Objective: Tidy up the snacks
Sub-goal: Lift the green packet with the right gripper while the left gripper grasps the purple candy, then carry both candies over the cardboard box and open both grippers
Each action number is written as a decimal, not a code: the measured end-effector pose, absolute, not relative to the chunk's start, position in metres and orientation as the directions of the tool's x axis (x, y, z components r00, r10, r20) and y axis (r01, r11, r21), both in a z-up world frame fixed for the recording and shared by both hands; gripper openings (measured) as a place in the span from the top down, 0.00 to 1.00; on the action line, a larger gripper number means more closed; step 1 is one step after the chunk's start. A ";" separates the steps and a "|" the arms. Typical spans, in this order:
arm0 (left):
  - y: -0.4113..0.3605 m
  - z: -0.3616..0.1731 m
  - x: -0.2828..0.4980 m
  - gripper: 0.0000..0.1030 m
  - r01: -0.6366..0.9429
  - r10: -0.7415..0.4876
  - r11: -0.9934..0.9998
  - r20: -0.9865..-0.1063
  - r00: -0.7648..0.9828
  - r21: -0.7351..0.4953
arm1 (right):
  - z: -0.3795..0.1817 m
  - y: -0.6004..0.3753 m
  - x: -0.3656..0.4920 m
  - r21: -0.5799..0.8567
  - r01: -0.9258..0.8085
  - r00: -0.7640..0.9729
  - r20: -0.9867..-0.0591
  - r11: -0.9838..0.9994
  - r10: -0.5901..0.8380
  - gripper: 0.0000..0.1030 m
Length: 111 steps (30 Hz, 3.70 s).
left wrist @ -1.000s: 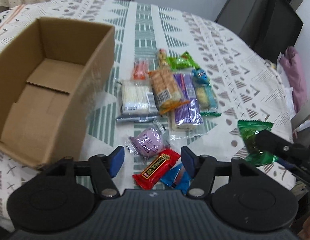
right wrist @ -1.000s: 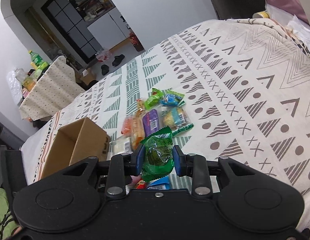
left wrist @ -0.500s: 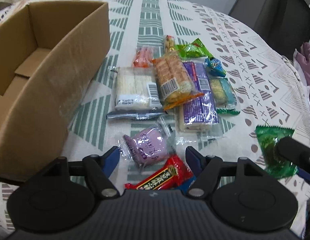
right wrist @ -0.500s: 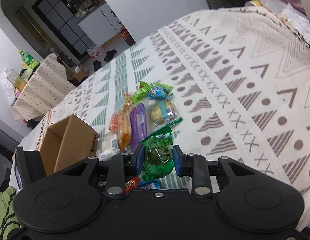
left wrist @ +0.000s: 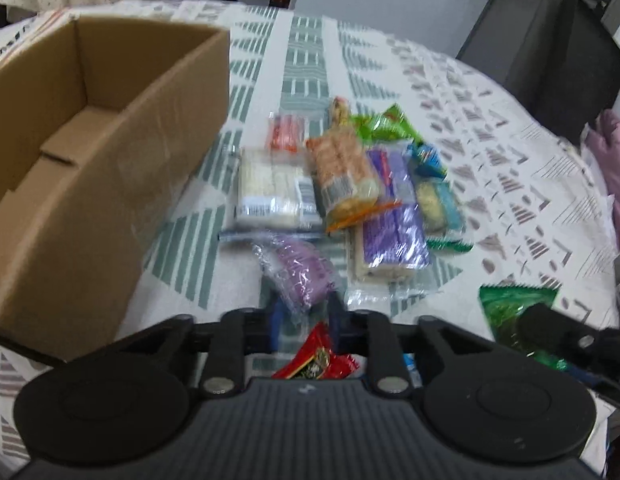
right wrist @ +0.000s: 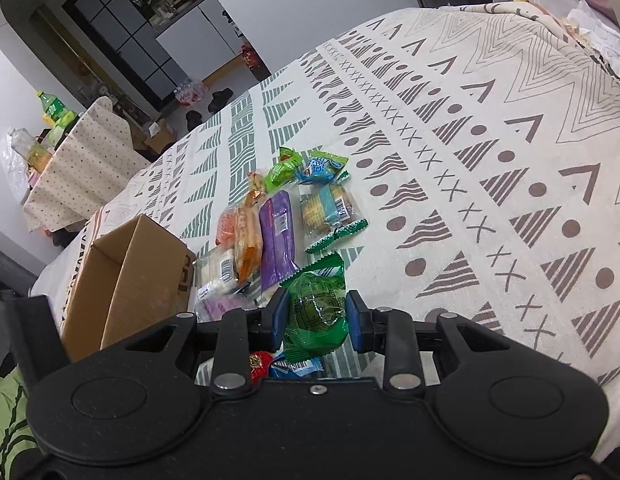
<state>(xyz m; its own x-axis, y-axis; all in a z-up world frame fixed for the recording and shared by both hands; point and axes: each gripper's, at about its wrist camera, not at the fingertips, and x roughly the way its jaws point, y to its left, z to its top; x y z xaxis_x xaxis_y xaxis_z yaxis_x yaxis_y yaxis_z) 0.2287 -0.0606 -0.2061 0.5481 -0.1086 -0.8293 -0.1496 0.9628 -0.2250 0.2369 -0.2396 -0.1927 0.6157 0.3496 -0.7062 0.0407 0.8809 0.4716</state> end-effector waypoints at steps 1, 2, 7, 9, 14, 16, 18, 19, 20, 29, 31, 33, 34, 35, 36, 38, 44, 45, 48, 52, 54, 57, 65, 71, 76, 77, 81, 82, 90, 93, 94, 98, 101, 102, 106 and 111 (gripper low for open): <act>-0.060 -0.203 0.228 0.92 -0.147 -0.114 0.962 -0.826 0.552 -0.232 | -0.192 -0.239 0.237 0.470 0.040 0.617 -0.705 0.882 0.349 0.71; -0.058 -0.201 0.228 0.97 -0.147 -0.123 0.959 -0.823 0.555 -0.243 | -0.191 -0.238 0.236 0.470 0.037 0.621 -0.702 0.882 0.348 0.71; -0.052 -0.192 0.221 1.00 -0.155 -0.132 0.952 -0.811 0.570 -0.264 | -0.186 -0.235 0.233 0.465 0.025 0.634 -0.692 0.885 0.346 0.71; -0.052 -0.190 0.218 1.00 -0.149 -0.135 0.952 -0.807 0.575 -0.266 | -0.185 -0.235 0.231 0.461 0.022 0.638 -0.690 0.887 0.342 0.71; -0.050 -0.188 0.212 1.00 -0.147 -0.144 0.950 -0.803 0.579 -0.276 | -0.181 -0.234 0.227 0.458 0.016 0.647 -0.682 0.889 0.340 0.71; -0.050 -0.186 0.209 1.00 -0.145 -0.147 0.950 -0.802 0.579 -0.278 | -0.182 -0.233 0.227 0.454 0.016 0.646 -0.685 0.891 0.337 0.71; -0.050 -0.183 0.208 1.00 -0.142 -0.140 0.953 -0.805 0.576 -0.266 | -0.183 -0.234 0.229 0.455 0.029 0.639 -0.693 0.890 0.334 0.71; -0.049 -0.184 0.209 1.00 -0.143 -0.142 0.953 -0.813 0.565 -0.266 | -0.183 -0.233 0.229 0.457 0.030 0.639 -0.693 0.889 0.335 0.71; -0.048 -0.187 0.212 1.00 -0.152 -0.151 0.951 -0.829 0.538 -0.271 | -0.182 -0.232 0.230 0.458 0.023 0.641 -0.689 0.889 0.338 0.71; -0.045 -0.198 0.217 0.34 -0.217 -0.104 0.945 -0.855 0.508 -0.244 | -0.184 -0.232 0.231 0.465 0.013 0.632 -0.690 0.885 0.353 0.70; -0.044 -0.199 0.219 0.34 -0.232 -0.107 0.937 -0.848 0.519 -0.260 | -0.184 -0.231 0.232 0.467 0.005 0.630 -0.688 0.884 0.360 0.70; -0.043 -0.205 0.226 0.34 -0.262 -0.105 0.927 -0.856 0.506 -0.269 | -0.185 -0.231 0.234 0.468 0.002 0.626 -0.690 0.884 0.364 0.70; -0.043 -0.208 0.230 0.34 -0.274 -0.098 0.925 -0.862 0.498 -0.264 | -0.186 -0.231 0.234 0.468 0.004 0.625 -0.691 0.884 0.363 0.70; -0.044 -0.210 0.233 0.34 -0.282 -0.093 0.924 -0.866 0.492 -0.259 | -0.187 -0.232 0.234 0.468 0.007 0.624 -0.693 0.884 0.362 0.70; -0.046 -0.213 0.236 0.34 -0.285 -0.090 0.924 -0.868 0.488 -0.256 | -0.188 -0.233 0.235 0.468 0.011 0.623 -0.694 0.884 0.360 0.70; -0.050 -0.215 0.240 0.34 -0.281 -0.079 0.928 -0.867 0.492 -0.244 | -0.191 -0.234 0.237 0.468 0.022 0.620 -0.700 0.883 0.355 0.70; -0.054 -0.217 0.243 0.58 -0.276 -0.044 0.940 -0.872 0.488 -0.202 | -0.194 -0.231 0.241 0.466 0.017 0.611 -0.705 0.885 0.359 0.70; -0.053 -0.216 0.243 0.59 -0.276 -0.049 0.939 -0.873 0.486 -0.206 | -0.194 -0.230 0.241 0.464 0.016 0.613 -0.704 0.885 0.359 0.70; -0.048 -0.209 0.242 0.65 -0.280 -0.052 0.936 -0.870 0.490 -0.214 | -0.195 -0.231 0.241 0.461 0.027 0.614 -0.708 0.887 0.349 0.70; -0.044 -0.193 0.235 0.69 -0.271 -0.067 0.933 -0.856 0.512 -0.235 | -0.185 -0.230 0.238 0.466 0.021 0.629 -0.693 0.884 0.351 0.70; -0.043 -0.182 0.229 0.70 -0.257 -0.072 0.936 -0.844 0.532 -0.242 | -0.178 -0.229 0.236 0.472 0.013 0.641 -0.681 0.882 0.354 0.70; -0.038 -0.169 0.224 0.75 -0.249 -0.091 0.931 -0.832 0.548 -0.266 | -0.166 -0.225 0.233 0.475 0.001 0.657 -0.664 0.880 0.358 0.70; -0.022 -0.135 0.206 0.78 -0.217 -0.134 0.921 -0.785 0.605 -0.324 | -0.136 -0.207 0.228 0.493 -0.036 0.690 -0.617 0.869 0.379 0.70; -0.005 -0.106 0.195 0.79 -0.198 -0.161 0.908 -0.745 0.648 -0.368 | -0.117 -0.184 0.225 0.502 -0.085 0.696 -0.588 0.860 0.412 0.70; 0.019 -0.085 0.189 0.79 -0.210 -0.161 0.892 -0.716 0.680 -0.401 | -0.104 -0.160 0.227 0.503 -0.129 0.695 -0.569 0.855 0.440 0.70; 0.025 -0.081 0.188 0.79 -0.214 -0.156 0.890 -0.710 0.687 -0.402 | -0.102 -0.154 0.229 0.503 -0.137 0.693 -0.566 0.853 0.446 0.70; 0.052 -0.070 0.186 0.79 -0.242 -0.121 0.882 -0.693 0.711 -0.403 | -0.098 -0.135 0.231 0.509 -0.164 0.681 -0.561 0.845 0.470 0.70; 0.059 -0.067 0.185 0.79 -0.248 -0.114 0.881 -0.689 0.715 -0.403 | -0.097 -0.129 0.232 0.511 -0.171 0.677 -0.560 0.842 0.478 0.70; 0.112 -0.063 0.184 0.76 -0.306 -0.063 0.862 -0.685 0.726 -0.403 | -0.093 -0.082 0.237 0.512 -0.226 0.646 -0.557 0.828 0.521 0.70; 0.126 -0.062 0.183 0.64 -0.340 -0.011 0.860 -0.679 0.734 -0.381 | -0.093 -0.067 0.240 0.512 -0.241 0.635 -0.559 0.825 0.533 0.70; 0.131 -0.062 0.183 0.58 -0.345 -0.008 0.857 -0.679 0.734 -0.383 | -0.094 -0.064 0.240 0.513 -0.243 0.633 -0.560 0.823 0.535 0.70; 0.147 -0.062 0.176 0.36 -0.370 0.016 0.843 -0.669 0.743 -0.391 | -0.099 -0.054 0.244 0.530 -0.239 0.625 -0.557 0.813 0.547 0.65; 0.153 -0.065 0.173 0.27 -0.386 0.034 0.847 -0.687 0.726 -0.365 | -0.106 -0.055 0.246 0.558 -0.198 0.624 -0.562 0.806 0.543 0.46; 0.154 -0.066 0.173 0.24 -0.392 0.036 0.848 -0.698 0.715 -0.357 | -0.108 -0.055 0.246 0.558 -0.191 0.623 -0.567 0.807 0.539 0.44; 0.159 -0.076 0.171 0.21 -0.431 0.032 0.833 -0.746 0.665 -0.348 | -0.108 -0.063 0.237 0.536 -0.182 0.632 -0.578 0.824 0.515 0.34; 0.147 -0.083 0.165 0.16 -0.426 0.021 0.845 -0.775 0.632 -0.324 | -0.107 -0.088 0.223 0.495 -0.142 0.662 -0.596 0.857 0.454 0.13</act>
<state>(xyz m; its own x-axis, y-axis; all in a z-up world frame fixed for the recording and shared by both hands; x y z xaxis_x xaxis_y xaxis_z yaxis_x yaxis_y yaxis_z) 0.1654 0.1469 -0.0830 0.6318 0.0207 -0.7749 -0.4255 0.8448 -0.3244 0.2228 -0.0878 -0.1070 0.6619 0.4541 -0.5964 -0.1423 0.8573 0.4948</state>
